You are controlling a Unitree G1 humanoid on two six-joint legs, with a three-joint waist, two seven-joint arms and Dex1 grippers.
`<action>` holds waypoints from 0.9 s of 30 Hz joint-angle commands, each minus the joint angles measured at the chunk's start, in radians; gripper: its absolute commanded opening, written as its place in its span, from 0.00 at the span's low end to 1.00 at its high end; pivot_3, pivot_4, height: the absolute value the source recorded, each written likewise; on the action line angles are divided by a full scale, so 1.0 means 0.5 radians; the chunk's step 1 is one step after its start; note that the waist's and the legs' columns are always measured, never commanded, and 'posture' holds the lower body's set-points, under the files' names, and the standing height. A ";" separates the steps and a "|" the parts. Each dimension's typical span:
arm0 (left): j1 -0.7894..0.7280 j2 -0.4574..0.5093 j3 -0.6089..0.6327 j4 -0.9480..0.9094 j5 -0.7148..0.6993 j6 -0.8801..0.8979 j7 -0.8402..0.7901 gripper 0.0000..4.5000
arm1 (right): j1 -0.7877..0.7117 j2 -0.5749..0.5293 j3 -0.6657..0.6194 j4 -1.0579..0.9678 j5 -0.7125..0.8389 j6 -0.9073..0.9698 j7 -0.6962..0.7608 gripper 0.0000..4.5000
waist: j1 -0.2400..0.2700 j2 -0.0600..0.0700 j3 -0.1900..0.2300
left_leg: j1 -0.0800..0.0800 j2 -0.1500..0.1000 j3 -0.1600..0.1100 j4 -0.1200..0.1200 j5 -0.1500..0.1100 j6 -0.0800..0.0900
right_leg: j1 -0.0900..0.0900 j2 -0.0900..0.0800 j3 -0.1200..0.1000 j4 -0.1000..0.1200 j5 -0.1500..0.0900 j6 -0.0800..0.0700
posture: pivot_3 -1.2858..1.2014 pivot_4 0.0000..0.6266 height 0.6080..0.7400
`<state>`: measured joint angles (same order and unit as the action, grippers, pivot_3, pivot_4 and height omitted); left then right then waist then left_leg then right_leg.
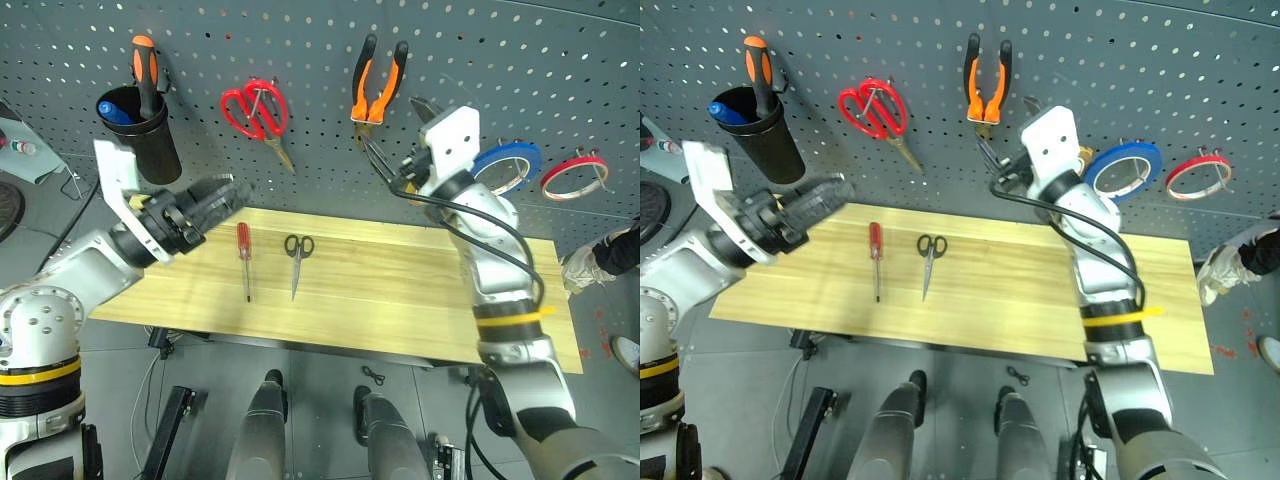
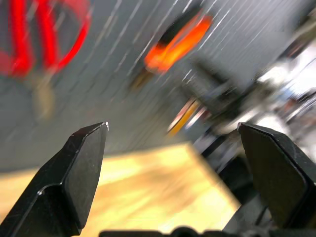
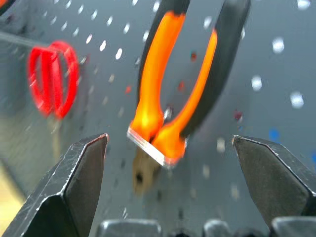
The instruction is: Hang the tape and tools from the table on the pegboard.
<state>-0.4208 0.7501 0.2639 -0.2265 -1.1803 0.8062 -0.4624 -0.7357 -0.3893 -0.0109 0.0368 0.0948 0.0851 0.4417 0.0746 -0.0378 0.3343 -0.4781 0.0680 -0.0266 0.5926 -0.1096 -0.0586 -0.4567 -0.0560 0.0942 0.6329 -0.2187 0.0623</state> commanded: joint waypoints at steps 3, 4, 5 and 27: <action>-0.050 -0.075 -0.218 0.079 0.445 -0.028 0.098 1.00 | 0.171 -0.148 -0.107 -0.477 0.284 0.417 0.173 0.99 | -0.007 0.000 0.000 | 0.000 0.000 0.000 0.001 0.000 0.001 | 0.000 0.000 0.000 0.001 0.000 0.000 | 0.59 0.52 1.00; -0.088 -0.123 -0.265 0.101 0.505 -0.013 0.135 1.00 | 0.210 -0.181 -0.107 -0.539 0.357 0.521 0.227 0.99 | -0.013 0.000 0.000 | 0.000 0.000 0.000 0.002 0.001 0.001 | 0.000 0.000 0.000 0.002 0.000 0.000 | 0.58 0.52 1.00; -0.126 -0.171 -0.307 0.128 0.559 0.006 0.171 1.00 | 0.248 -0.217 -0.102 -0.591 0.429 0.625 0.289 0.99 | -0.015 0.000 0.000 | 0.000 0.000 0.000 0.003 0.001 0.001 | 0.000 0.000 0.000 0.002 0.000 0.000 | 0.58 0.52 1.00; -0.898 -0.968 -1.045 1.981 2.089 -0.712 0.205 1.00 | 0.593 -0.617 -0.225 -0.628 0.808 0.912 0.885 0.99 | -0.135 -0.001 0.001 | -0.003 -0.007 -0.002 0.033 0.003 0.007 | 0.003 -0.001 0.005 0.025 -0.005 0.009 | 0.51 0.53 1.00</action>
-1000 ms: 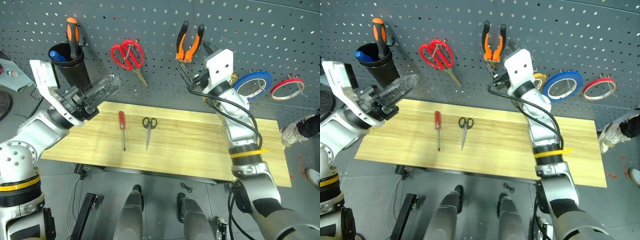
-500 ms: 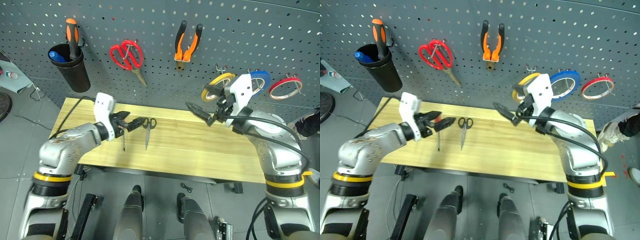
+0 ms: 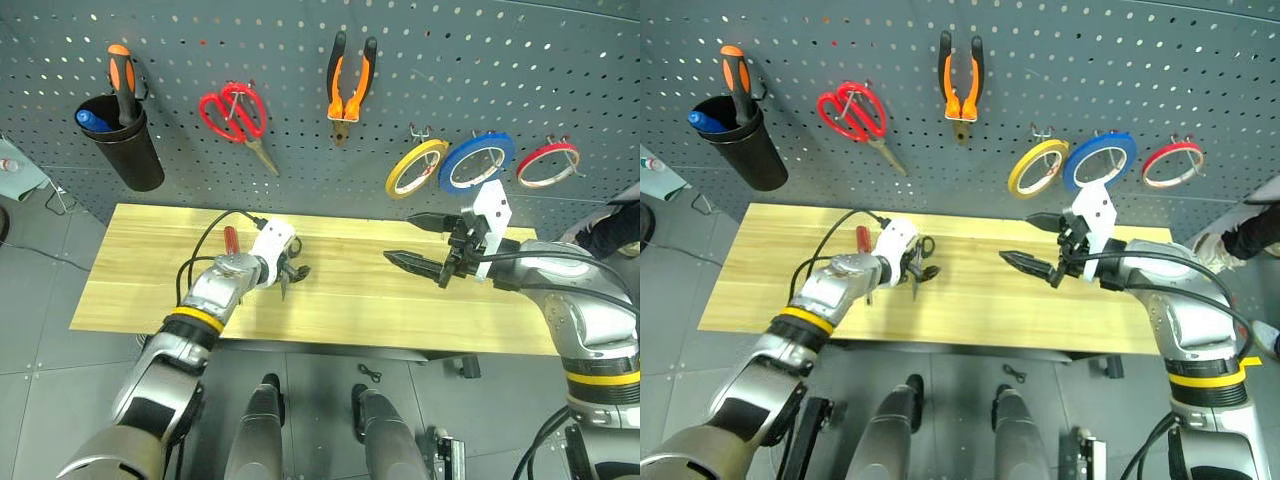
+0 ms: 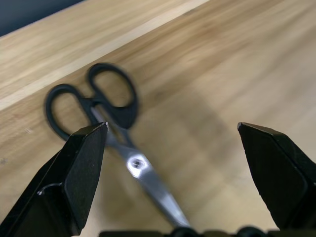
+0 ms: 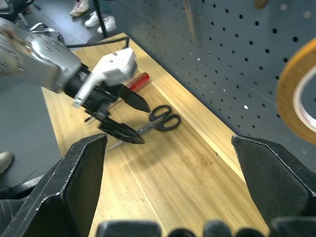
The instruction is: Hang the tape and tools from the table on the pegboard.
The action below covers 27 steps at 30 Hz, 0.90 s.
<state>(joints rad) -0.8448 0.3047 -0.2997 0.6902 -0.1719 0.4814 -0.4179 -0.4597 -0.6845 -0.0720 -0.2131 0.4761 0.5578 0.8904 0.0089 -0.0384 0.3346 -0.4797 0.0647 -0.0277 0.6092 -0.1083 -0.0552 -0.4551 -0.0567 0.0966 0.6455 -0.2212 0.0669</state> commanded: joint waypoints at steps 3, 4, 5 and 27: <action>-0.087 -0.157 0.185 0.275 0.105 -0.050 0.231 1.00 | 0.092 -0.049 -0.118 -0.195 0.077 -0.009 0.006 0.99 | -0.027 0.000 0.000 | 0.000 -0.001 0.000 0.000 0.000 0.000 | 0.000 0.000 0.000 0.001 0.001 -0.001 | 0.50 0.53 1.00; -0.093 -0.174 0.219 0.300 0.107 -0.036 0.257 1.00 | 0.099 -0.054 -0.119 -0.211 0.085 0.000 0.008 0.99 | -0.032 0.000 0.000 | 0.000 -0.001 -0.001 0.000 0.000 0.000 | 0.000 -0.001 0.000 0.002 0.001 -0.001 | 0.50 0.53 1.00; -0.095 -0.192 0.228 0.318 0.127 -0.048 0.268 1.00 | 0.099 -0.063 -0.122 -0.216 0.089 -0.002 0.013 0.99 | -0.044 0.000 0.000 | 0.001 -0.001 -0.001 0.001 0.000 0.000 | 0.000 -0.001 0.000 0.004 0.001 -0.001 | 0.50 0.53 1.00; 0.125 -0.215 0.507 -0.432 0.217 0.404 0.533 1.00 | -0.079 -0.095 -0.111 -0.178 0.179 0.015 0.085 0.99 | -0.075 0.000 0.000 | 0.004 -0.003 -0.001 0.000 0.002 0.003 | 0.001 -0.002 0.001 0.005 0.000 0.005 | 0.51 0.54 1.00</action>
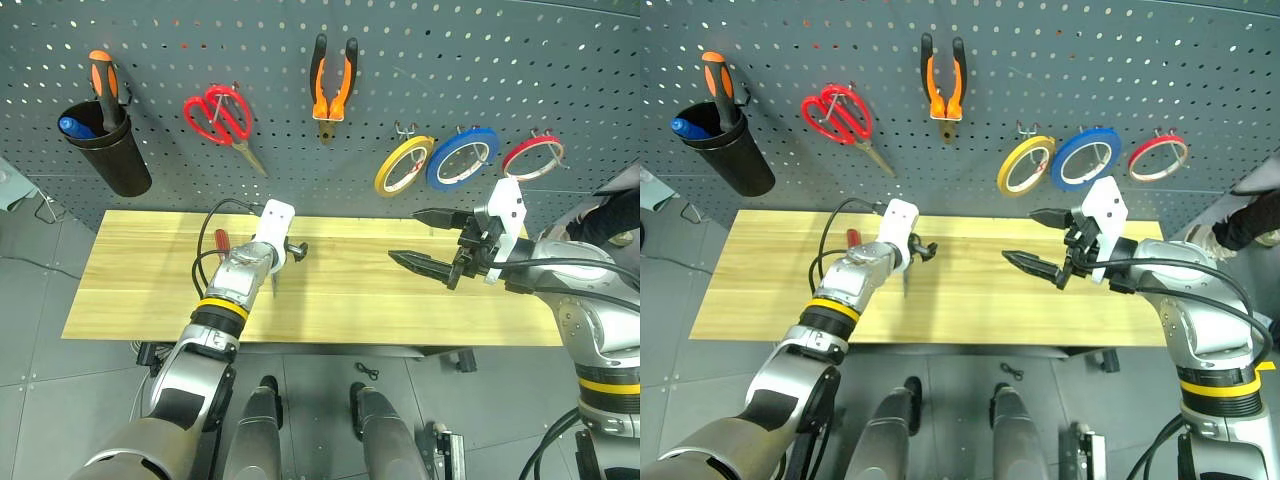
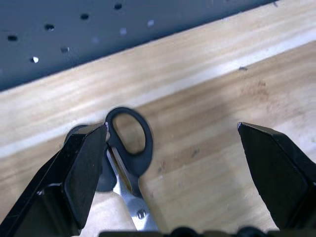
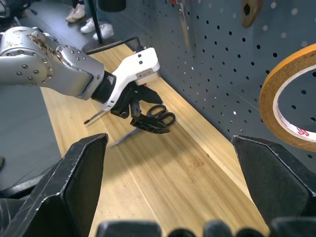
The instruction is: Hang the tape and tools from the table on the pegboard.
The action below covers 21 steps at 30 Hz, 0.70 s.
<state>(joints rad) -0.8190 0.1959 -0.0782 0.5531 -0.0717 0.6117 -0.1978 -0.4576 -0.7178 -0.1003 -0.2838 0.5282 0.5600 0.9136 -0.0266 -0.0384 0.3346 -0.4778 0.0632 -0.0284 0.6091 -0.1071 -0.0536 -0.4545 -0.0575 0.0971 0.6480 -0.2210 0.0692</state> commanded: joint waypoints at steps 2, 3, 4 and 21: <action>0.121 -0.015 0.081 -0.224 0.022 0.218 0.135 1.00 | -0.133 -0.029 -0.046 -0.014 0.093 0.012 0.062 0.99 | -0.016 0.000 0.000 | 0.000 0.000 0.000 0.000 0.000 0.000 | 0.000 0.000 0.000 0.000 0.000 0.000 | 0.51 0.54 1.00; 0.142 -0.025 0.088 -0.246 0.029 0.244 0.160 1.00 | -0.160 -0.029 -0.039 0.001 0.093 0.011 0.075 0.99 | -0.017 0.000 0.000 | 0.000 0.000 0.000 0.000 0.000 0.000 | 0.000 0.000 0.000 0.000 0.000 0.000 | 0.51 0.54 1.00; 0.158 -0.038 0.105 -0.256 0.030 0.270 0.194 1.00 | -0.183 -0.032 -0.026 0.017 0.087 0.004 0.093 0.99 | -0.019 0.000 0.000 | 0.000 0.000 0.000 0.000 0.000 0.000 | 0.000 0.000 0.000 0.000 0.000 0.000 | 0.51 0.54 1.00; 0.027 -0.180 0.150 0.249 0.101 0.064 0.339 1.00 | -0.168 -0.117 0.097 0.284 -0.127 -0.212 0.309 0.99 | 0.013 0.000 0.000 | 0.000 -0.003 -0.001 0.001 0.000 0.000 | 0.001 -0.001 0.000 -0.001 0.000 0.001 | 0.51 0.55 1.00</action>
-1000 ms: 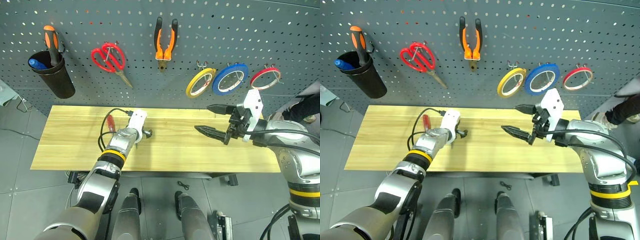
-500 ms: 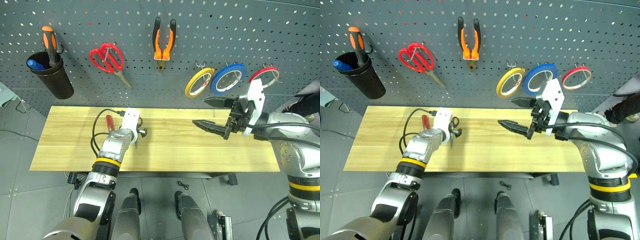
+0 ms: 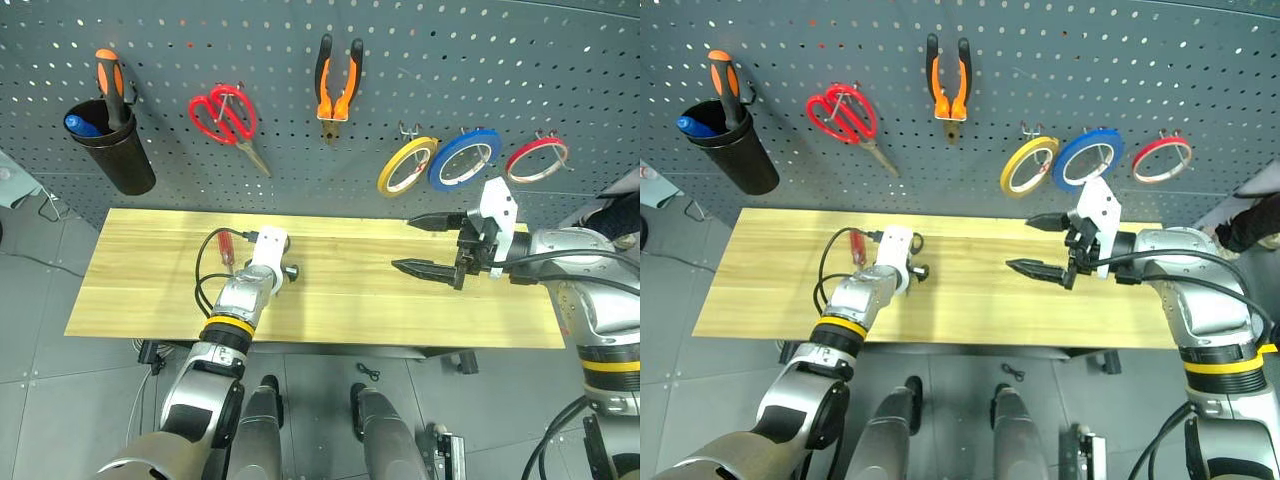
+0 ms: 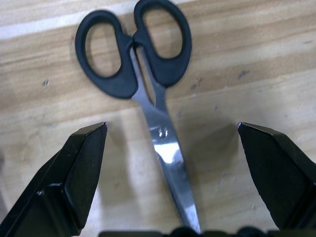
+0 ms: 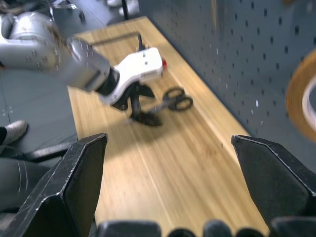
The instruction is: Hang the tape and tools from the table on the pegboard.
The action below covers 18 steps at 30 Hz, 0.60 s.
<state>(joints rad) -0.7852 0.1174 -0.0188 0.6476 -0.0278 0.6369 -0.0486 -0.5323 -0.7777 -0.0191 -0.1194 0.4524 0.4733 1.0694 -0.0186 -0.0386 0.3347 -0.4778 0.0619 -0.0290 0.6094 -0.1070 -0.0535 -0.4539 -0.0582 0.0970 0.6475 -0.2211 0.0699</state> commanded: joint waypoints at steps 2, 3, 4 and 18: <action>-0.051 -0.025 0.037 0.100 0.017 0.017 0.049 1.00 | -0.030 0.012 -0.064 -0.051 0.032 -0.027 -0.015 0.99 | -0.005 0.000 0.000 | 0.001 0.000 0.000 0.000 0.000 0.000 | 0.000 0.000 0.000 0.000 0.000 0.000 | 0.51 0.55 1.00; -0.055 -0.029 0.043 0.112 0.015 0.025 0.052 1.00 | -0.032 0.016 -0.066 -0.054 0.035 -0.022 -0.020 0.99 | -0.006 0.000 0.000 | 0.001 0.000 0.000 0.000 0.000 0.000 | 0.000 0.000 0.000 0.001 0.000 0.000 | 0.51 0.55 1.00; -0.056 -0.034 0.046 0.116 0.015 0.035 0.057 0.94 | -0.032 0.016 -0.069 -0.057 0.037 -0.018 -0.021 1.00 | -0.007 0.000 0.000 | 0.001 0.000 0.000 0.000 0.000 0.000 | 0.000 0.000 0.000 0.001 0.000 0.000 | 0.51 0.55 1.00; -0.019 -0.015 0.063 0.038 0.029 0.053 0.082 0.00 | -0.017 0.023 -0.075 -0.046 0.029 -0.033 -0.036 1.00 | -0.005 0.000 0.000 | 0.002 0.000 0.000 0.000 0.000 0.000 | 0.001 0.000 0.000 0.000 0.000 0.000 | 0.51 0.53 1.00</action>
<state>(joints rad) -0.8170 0.1059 0.0182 0.6832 -0.0278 0.6553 -0.0082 -0.5364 -0.7666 -0.0199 -0.1197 0.4536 0.4724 1.0585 -0.0209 -0.0386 0.3346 -0.4769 0.0619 -0.0291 0.6094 -0.1070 -0.0536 -0.4531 -0.0581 0.0969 0.6477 -0.2210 0.0699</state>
